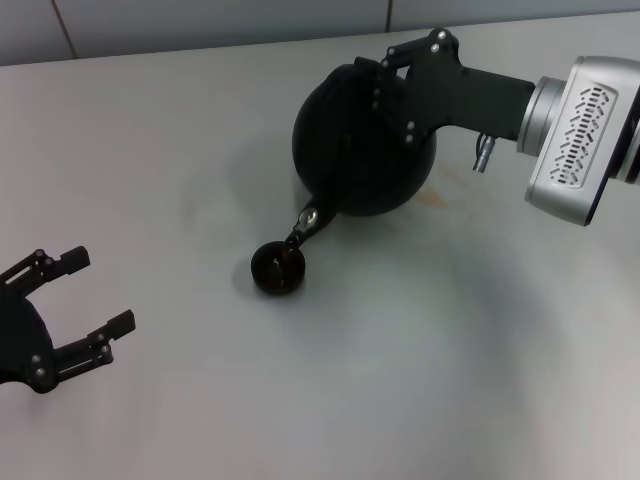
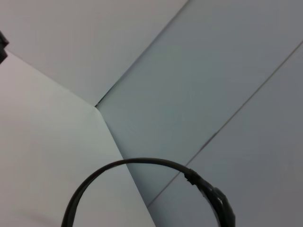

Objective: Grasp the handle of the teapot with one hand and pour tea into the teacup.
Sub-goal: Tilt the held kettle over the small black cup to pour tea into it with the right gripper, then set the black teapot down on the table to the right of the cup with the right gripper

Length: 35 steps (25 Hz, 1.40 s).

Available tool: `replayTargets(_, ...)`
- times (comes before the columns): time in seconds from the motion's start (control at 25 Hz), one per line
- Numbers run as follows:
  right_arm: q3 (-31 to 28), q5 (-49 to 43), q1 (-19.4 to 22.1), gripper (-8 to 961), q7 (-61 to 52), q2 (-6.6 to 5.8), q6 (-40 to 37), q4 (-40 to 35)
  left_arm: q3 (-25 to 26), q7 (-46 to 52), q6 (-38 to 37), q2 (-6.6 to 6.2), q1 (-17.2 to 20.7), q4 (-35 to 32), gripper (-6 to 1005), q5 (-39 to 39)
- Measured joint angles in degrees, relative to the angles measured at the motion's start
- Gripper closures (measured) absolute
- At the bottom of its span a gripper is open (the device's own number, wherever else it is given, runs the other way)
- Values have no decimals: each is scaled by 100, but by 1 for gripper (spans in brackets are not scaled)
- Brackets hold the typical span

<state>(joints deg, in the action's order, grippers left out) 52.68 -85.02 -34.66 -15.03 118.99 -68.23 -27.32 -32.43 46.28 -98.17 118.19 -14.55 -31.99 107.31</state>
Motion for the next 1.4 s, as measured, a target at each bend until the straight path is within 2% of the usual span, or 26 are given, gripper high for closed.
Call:
replayTargets(0.32, 50, 28, -5, 868, -155, 9, -9, -2, 0, -4, -4, 1, -5, 0, 152, 0)
replayTargets(0.68, 22, 13, 56, 868, -2061, -51, 258, -157, 9, 7, 0, -6, -5, 0, 152, 0)
replayTargets(0.96, -359, 433, 306, 868, -2453, -11, 318, 26, 9, 17, 0, -14, -36, -1, 152, 0)
replayTargets(1.04, -454, 877, 500, 868, -2499, -10, 243, 116, 9, 19, -15, -16, -63, -8, 152, 0)
replayTargets(1.24, -530, 1313, 785, 867, -2508, 2, 212, 228, 9, 18, -4, -23, -111, -8, 152, 0)
replayTargets(1.4, -671, 1339, 847, 867, -2498, 7, 236, 405, 9, 12, 0, -25, -142, -16, 152, 0)
